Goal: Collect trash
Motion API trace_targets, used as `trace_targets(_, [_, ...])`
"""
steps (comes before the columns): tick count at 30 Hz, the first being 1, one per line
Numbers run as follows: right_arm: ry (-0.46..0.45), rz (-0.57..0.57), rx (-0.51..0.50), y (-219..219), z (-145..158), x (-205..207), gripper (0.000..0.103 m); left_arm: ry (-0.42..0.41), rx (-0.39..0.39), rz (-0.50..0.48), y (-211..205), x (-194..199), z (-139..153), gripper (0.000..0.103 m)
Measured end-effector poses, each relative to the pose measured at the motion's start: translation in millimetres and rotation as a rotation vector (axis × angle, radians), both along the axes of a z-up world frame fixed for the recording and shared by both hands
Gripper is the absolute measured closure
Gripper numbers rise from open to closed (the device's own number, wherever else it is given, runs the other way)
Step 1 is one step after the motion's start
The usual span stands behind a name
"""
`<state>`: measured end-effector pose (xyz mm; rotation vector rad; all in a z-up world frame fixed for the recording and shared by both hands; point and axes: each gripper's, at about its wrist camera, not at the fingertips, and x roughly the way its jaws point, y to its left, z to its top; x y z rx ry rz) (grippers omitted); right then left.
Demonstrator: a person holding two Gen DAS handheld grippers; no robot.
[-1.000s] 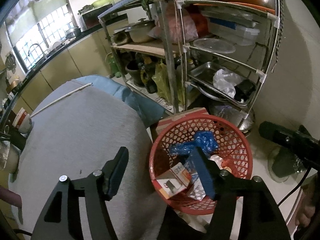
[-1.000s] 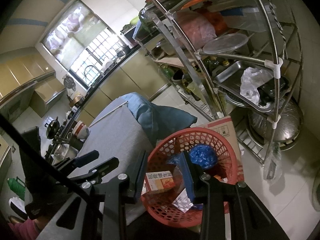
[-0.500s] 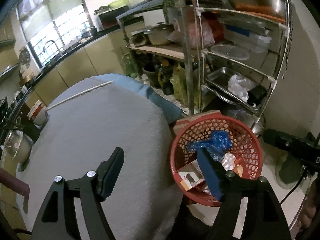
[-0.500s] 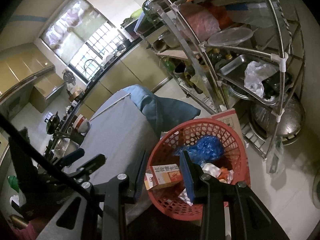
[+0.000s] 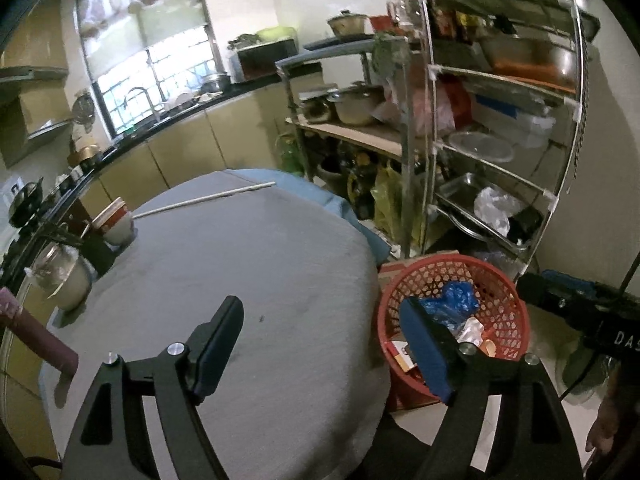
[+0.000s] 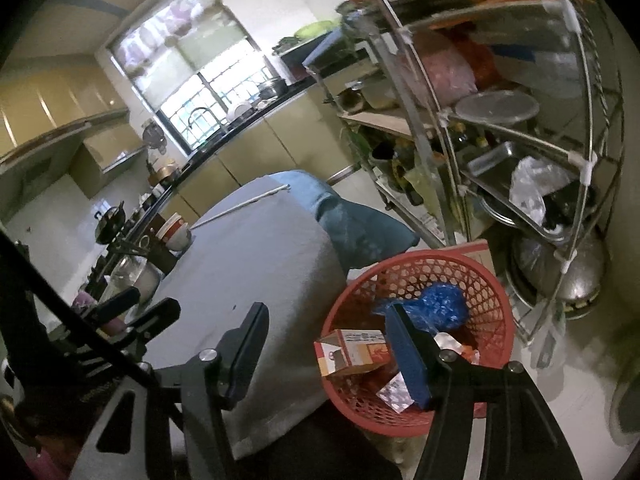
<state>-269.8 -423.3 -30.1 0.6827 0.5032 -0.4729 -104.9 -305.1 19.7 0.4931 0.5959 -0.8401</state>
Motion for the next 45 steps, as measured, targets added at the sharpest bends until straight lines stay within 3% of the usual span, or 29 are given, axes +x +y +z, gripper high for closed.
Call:
trace_targets(12, [0.008,0.084,-0.111,52,23,30,0.038,-0.018,-0.063,0.171,73,28,17,0.022])
trace_targets(29, [-0.016,0.304,-0.191,132,51,130,0.038,-0.037,-0.088,0.474,176,88,24,0.021])
trace_targets(45, [-0.002,0.428,-0.243,177,54,182,0.038,-0.017,-0.074,0.588,220,118,24,0.021])
